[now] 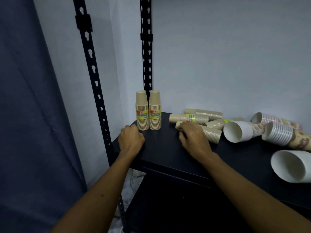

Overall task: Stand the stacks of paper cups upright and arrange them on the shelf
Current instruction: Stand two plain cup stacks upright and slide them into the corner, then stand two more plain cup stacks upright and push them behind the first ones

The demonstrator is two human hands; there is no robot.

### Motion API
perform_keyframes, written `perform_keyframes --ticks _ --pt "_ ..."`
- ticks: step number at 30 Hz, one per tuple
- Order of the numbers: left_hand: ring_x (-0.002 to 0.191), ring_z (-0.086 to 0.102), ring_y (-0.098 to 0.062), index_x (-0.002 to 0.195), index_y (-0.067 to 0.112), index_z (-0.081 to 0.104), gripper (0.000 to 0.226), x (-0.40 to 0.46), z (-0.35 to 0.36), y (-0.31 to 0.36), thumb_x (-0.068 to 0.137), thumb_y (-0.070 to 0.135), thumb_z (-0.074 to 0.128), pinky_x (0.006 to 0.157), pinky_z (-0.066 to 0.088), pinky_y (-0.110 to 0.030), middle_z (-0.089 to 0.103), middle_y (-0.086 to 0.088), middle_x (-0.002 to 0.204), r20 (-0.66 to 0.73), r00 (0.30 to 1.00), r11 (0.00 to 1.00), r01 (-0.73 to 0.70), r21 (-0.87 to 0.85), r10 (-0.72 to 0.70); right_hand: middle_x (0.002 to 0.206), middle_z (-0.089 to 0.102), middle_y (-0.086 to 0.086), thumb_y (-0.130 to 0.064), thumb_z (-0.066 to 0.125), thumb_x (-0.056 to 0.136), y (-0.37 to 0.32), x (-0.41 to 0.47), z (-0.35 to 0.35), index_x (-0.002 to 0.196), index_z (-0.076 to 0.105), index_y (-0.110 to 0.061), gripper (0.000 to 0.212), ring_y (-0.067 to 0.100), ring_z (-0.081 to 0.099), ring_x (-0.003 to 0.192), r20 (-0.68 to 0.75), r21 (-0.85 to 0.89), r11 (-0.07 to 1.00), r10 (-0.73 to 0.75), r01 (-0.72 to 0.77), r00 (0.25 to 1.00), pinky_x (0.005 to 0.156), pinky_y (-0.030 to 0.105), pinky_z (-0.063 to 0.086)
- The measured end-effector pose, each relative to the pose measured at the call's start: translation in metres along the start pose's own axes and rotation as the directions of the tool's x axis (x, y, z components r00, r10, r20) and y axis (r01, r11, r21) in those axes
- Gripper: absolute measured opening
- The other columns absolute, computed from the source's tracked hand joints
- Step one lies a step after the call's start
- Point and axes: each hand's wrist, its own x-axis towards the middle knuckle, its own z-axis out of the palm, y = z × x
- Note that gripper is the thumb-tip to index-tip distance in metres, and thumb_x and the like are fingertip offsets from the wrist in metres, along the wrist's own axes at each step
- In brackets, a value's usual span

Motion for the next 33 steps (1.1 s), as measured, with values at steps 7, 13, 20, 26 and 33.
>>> perform_keyframes --ticks 7,13,20,26,33 --pt "0.091 0.059 -0.033 0.095 0.007 0.057 0.016 -0.026 0.012 0.053 0.090 0.017 0.045 0.075 0.049 -0.042 0.064 -0.015 0.102 0.200 0.936 0.957 -0.291 -0.019 0.288 0.119 0.059 0.020 -0.014 0.070 0.072 0.050 -0.032 -0.046 0.110 0.061 -0.004 0.040 0.042 0.055 0.107 0.027 -0.341 0.939 0.050 -0.037 0.998 0.090 0.048 0.046" --pt "0.126 0.038 -0.041 0.120 0.010 0.050 0.031 -0.037 0.023 0.094 0.094 0.024 0.040 0.106 0.029 -0.056 0.045 -0.020 0.134 0.415 0.891 0.965 -0.242 0.097 0.182 0.119 0.059 0.017 -0.016 0.077 0.068 0.050 -0.036 -0.056 0.123 0.057 -0.009 0.059 0.039 0.055 0.101 0.135 -0.389 0.903 0.251 -0.181 0.959 0.081 0.046 0.046" --pt "0.122 0.043 -0.042 0.128 0.007 0.039 0.043 -0.025 0.037 0.107 0.093 0.032 0.042 0.101 0.036 -0.051 0.046 -0.024 0.133 0.383 0.910 0.978 -0.196 0.064 0.157 0.105 0.065 0.014 -0.001 0.063 0.074 0.059 -0.041 -0.050 0.111 0.062 -0.005 0.037 0.035 0.055 0.096 0.042 -0.313 0.900 0.333 -0.304 0.942 0.077 0.042 0.044" --pt "0.131 0.039 -0.041 0.146 0.001 0.015 0.079 0.003 0.061 0.127 0.090 0.039 0.055 0.109 0.033 -0.050 0.043 -0.026 0.139 0.352 0.934 0.989 0.001 -0.150 0.052 0.119 0.059 0.014 -0.003 0.057 0.083 0.065 -0.037 -0.056 0.125 0.055 -0.004 0.042 0.033 0.054 0.111 -0.132 0.101 0.858 0.513 -0.503 0.848 0.086 0.034 0.043" --pt "0.136 0.031 -0.038 0.150 0.000 0.009 0.075 0.017 0.072 0.159 0.093 0.031 0.047 0.113 0.024 -0.046 0.034 -0.022 0.148 0.262 0.944 0.957 0.246 -0.152 -0.201 0.125 0.052 0.016 -0.001 0.056 0.085 0.082 -0.035 -0.048 0.139 0.040 -0.009 0.056 0.029 0.049 0.114 0.011 0.325 0.726 0.638 -0.606 0.770 0.086 0.023 0.032"
